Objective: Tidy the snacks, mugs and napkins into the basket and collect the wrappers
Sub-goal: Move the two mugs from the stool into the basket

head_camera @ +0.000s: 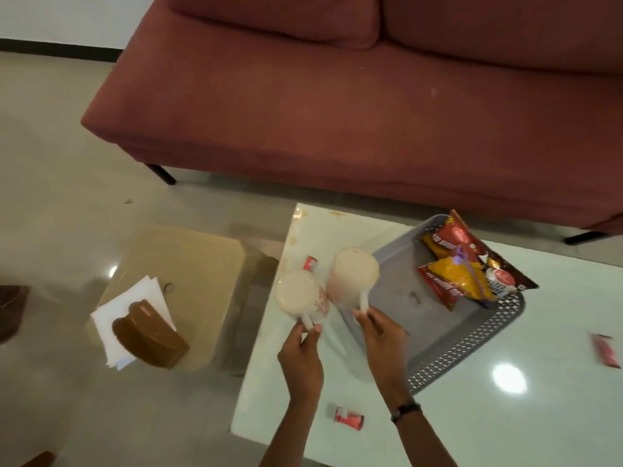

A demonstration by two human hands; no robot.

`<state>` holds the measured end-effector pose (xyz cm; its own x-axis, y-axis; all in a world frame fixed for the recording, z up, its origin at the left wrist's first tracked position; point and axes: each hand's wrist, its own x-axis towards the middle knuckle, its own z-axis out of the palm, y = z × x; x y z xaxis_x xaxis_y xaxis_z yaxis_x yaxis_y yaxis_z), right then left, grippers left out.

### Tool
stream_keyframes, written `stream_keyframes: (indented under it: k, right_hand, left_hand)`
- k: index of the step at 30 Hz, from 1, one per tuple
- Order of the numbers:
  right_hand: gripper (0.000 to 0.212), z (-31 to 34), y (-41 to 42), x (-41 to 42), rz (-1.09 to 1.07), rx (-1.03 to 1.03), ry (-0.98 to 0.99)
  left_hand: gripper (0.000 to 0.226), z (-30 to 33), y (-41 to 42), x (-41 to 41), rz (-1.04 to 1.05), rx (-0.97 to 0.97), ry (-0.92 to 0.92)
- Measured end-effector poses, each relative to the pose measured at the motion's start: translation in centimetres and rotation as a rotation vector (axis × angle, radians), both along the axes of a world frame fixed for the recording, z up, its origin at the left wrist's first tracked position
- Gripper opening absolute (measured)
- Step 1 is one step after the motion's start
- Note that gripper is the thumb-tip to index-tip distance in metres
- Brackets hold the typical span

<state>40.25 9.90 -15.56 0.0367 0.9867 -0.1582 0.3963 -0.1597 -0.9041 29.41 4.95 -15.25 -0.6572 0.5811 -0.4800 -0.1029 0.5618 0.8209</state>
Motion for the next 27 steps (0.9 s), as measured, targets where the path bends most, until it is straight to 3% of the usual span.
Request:
stream_keyframes:
  k: [4, 7, 13, 19, 22, 27]
  right_hand:
    - [0.024, -0.9, 0.1, 7.2, -0.107, -0.029, -0.138]
    - [0.009, -1.4, 0.5, 11.1, -0.088, -0.002, -0.235]
    - [0.003, -3.8, -0.2, 15.2, -0.108, -0.003, -0.263]
    - [0.007, -6.1, -1.8, 12.3, -0.343, -0.090, -0.244]
    - [0.009, -6.5, -2.3, 9.5, -0.545, -0.159, -0.141]
    - [0.005, -6.4, -1.6, 6.0, -0.705, -0.297, 0.004]
  left_hand:
    - [0.020, 0.4, 2.2, 6.7, -0.066, 0.028, 0.011]
    - [0.017, -0.4, 3.9, 10.5, -0.106, 0.042, 0.044]
    - [0.017, -4.1, 6.1, 13.7, -0.206, 0.006, 0.121]
    - [0.018, -7.0, 8.4, 13.2, -0.375, -0.025, 0.169]
    - [0.023, -7.4, 9.7, 12.0, -0.533, -0.043, 0.195]
    - [0.022, -7.9, 11.0, 9.5, -0.782, -0.091, 0.256]
